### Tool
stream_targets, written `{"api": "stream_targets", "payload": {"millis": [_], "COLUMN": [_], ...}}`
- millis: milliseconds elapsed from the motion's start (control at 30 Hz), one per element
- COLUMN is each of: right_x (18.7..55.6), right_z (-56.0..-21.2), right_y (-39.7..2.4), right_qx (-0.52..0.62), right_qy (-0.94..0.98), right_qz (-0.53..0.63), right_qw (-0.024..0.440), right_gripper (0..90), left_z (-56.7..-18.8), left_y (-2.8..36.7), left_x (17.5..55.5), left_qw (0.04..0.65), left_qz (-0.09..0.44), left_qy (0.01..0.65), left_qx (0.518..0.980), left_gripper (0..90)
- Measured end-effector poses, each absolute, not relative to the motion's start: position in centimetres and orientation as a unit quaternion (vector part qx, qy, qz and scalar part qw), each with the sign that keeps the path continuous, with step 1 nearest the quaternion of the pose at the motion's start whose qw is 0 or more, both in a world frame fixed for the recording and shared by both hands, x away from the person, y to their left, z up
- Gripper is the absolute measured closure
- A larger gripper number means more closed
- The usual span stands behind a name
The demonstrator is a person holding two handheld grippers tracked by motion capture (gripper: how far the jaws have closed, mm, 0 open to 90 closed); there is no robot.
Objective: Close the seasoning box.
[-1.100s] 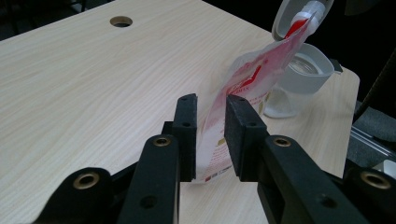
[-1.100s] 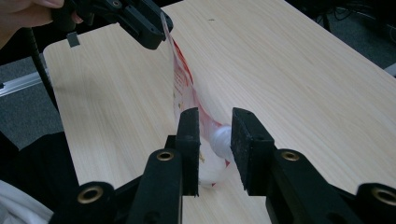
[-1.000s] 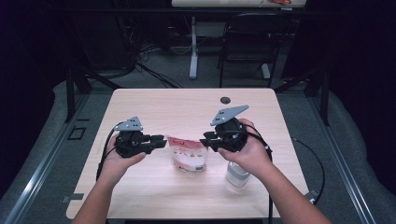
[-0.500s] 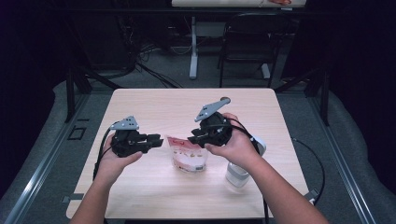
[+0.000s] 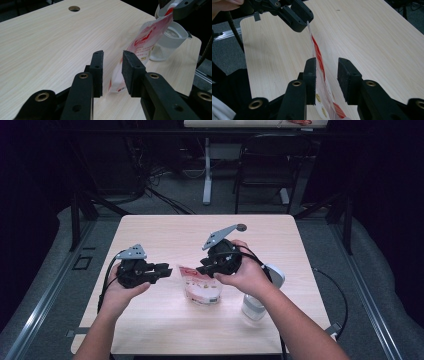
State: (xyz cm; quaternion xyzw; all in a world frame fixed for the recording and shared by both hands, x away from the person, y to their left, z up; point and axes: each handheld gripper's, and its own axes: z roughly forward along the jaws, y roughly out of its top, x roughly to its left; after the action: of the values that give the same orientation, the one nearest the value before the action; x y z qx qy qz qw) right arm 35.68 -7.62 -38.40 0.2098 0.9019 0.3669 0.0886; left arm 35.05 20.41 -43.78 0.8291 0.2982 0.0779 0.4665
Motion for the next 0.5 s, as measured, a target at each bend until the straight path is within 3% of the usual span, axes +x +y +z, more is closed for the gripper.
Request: {"api": "stream_targets", "payload": {"millis": [500], "right_x": [36.5], "right_z": [-39.3], "right_y": [-6.1], "right_qx": [0.201], "right_qy": [0.911], "right_qz": [0.35], "right_qw": [0.081], "right_gripper": [68.9], "left_z": [-43.9], "left_y": [20.5], "left_x": [35.1], "left_qw": [0.469], "left_qz": [0.072], "left_qy": [0.298], "left_qx": [0.828], "left_gripper": [70.9]}}
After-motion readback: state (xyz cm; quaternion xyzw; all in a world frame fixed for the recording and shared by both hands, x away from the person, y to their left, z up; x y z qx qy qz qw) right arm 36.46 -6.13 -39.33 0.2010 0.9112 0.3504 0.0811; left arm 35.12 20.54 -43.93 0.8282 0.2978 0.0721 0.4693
